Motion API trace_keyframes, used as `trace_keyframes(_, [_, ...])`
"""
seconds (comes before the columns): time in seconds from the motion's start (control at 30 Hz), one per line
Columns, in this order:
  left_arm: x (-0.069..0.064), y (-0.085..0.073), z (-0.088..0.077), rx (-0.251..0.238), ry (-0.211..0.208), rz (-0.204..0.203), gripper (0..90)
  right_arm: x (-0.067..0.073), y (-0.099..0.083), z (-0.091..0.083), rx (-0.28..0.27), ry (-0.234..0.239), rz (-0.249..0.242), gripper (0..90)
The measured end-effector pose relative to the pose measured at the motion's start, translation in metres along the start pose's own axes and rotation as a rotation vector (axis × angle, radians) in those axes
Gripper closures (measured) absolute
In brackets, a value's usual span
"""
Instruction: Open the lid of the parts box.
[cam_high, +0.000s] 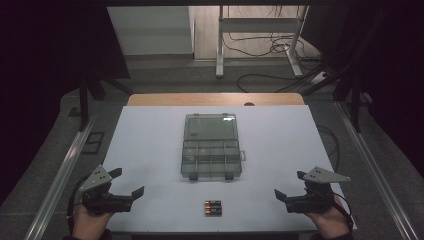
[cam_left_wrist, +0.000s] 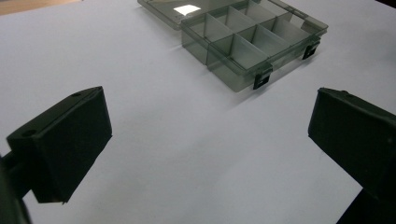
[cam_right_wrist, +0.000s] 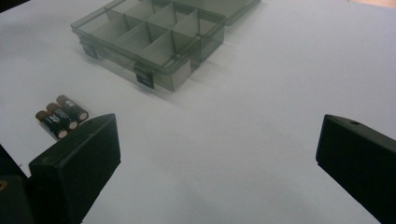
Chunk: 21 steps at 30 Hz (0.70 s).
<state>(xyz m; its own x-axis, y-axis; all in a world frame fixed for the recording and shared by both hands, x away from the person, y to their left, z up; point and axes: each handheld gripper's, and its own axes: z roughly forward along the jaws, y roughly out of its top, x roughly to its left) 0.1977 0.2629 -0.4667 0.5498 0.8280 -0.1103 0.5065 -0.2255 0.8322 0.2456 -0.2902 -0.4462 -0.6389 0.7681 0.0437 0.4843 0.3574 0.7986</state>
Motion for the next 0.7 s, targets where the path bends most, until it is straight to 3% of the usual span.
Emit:
trace_keyframes(0.37, [-0.0019,-0.0086,-0.0063,0.011,0.018,0.022,0.0,0.0,-0.0082,-0.0016,0.005,-0.008,0.011,0.0])
trace_keyframes(0.7, [-0.002,-0.01,-0.0076,0.009,0.02,0.018,0.0,-0.0013,-0.0087,-0.001,0.01,-0.004,0.023,0.0])
